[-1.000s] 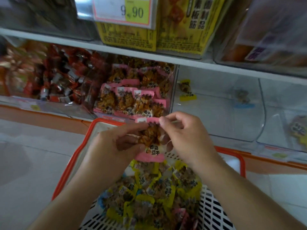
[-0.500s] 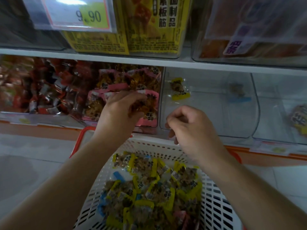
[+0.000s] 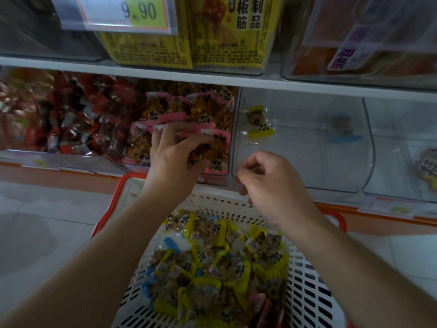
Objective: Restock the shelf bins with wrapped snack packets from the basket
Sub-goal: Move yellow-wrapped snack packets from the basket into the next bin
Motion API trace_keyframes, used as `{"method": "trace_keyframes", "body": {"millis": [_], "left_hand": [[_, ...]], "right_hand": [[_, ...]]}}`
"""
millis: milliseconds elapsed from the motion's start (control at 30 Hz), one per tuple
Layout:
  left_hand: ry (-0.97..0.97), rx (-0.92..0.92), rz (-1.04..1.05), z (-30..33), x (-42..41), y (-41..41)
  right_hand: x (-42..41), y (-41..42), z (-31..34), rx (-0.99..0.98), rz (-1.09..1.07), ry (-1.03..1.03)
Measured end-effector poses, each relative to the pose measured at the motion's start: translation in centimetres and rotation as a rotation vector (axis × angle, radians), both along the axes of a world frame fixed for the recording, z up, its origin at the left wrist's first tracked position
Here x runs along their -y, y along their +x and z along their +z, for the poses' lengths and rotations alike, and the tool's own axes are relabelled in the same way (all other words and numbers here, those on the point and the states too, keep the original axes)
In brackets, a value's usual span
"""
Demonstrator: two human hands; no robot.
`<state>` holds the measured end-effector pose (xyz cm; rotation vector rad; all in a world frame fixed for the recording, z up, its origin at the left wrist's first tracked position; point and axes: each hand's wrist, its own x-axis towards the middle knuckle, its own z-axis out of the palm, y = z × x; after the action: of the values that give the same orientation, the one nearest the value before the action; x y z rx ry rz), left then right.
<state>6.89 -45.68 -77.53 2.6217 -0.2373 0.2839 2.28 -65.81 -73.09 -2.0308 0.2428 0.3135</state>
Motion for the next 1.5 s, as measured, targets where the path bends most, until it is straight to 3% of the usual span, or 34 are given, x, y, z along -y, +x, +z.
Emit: {"method": "trace_keyframes", "body": {"millis": [267, 467, 567, 633, 733, 933, 1033, 1100, 1167, 1267, 1333, 1500], "left_hand": [[-0.11, -0.004, -0.026, 2.6, -2.2, -2.2], [-0.101, -0.155, 0.153, 4.5, -6.4, -8.2], [0.037, -0.327, 0.301, 3.6, -9.0, -11.5], [0.109, -0.547, 0.409, 2.9, -10.3, -13.1], [0.087, -0.794, 0.496, 1.9, -11.1, -14.8], [-0.025, -0.76, 0.459, 1.3, -11.8, -16.0], [-0.008, -0.684, 0.51, 1.5, -11.8, -16.7], [0.032, -0.479, 0.481, 2.5, -11.3, -16.7], [-0.087, -0.35, 0.405, 3.9, -9.8, -16.3], [-0.434, -0.553, 0.248, 5.5, -6.6, -15.9], [-0.557, -0.709, 0.097, 5.6, -4.8, -15.8], [-0.76, -0.765, 0.06, 4.8, -4.5, -14.1]], "right_hand": [[0.6, 0.3, -0.1, -0.037, 0.06, -0.058], [-0.1, -3.2, -1.2, 0.046, 0.42, -0.41], [-0.9, -5.8, -3.2, -0.1, 0.696, -0.543], [-1.1, -7.7, -5.8, -0.263, 0.927, -0.669], [-0.4, -11.5, -10.7, -0.424, 1.163, -0.773], [0.8, -15.1, -15.0, -0.181, 1.251, -0.934], [-0.3, -13.5, -13.3, -0.261, 1.124, -0.838], [-1.2, -11.7, -10.5, -0.386, 0.987, -0.638], [-2.1, -10.1, -6.9, -0.394, 0.834, -0.44], [-3.3, -8.8, -1.7, -0.394, 0.684, -0.114], [-3.5, -8.4, 0.9, -0.418, 0.67, 0.035], [-2.3, -6.8, 2.2, -0.315, 0.563, 0.052]]}}
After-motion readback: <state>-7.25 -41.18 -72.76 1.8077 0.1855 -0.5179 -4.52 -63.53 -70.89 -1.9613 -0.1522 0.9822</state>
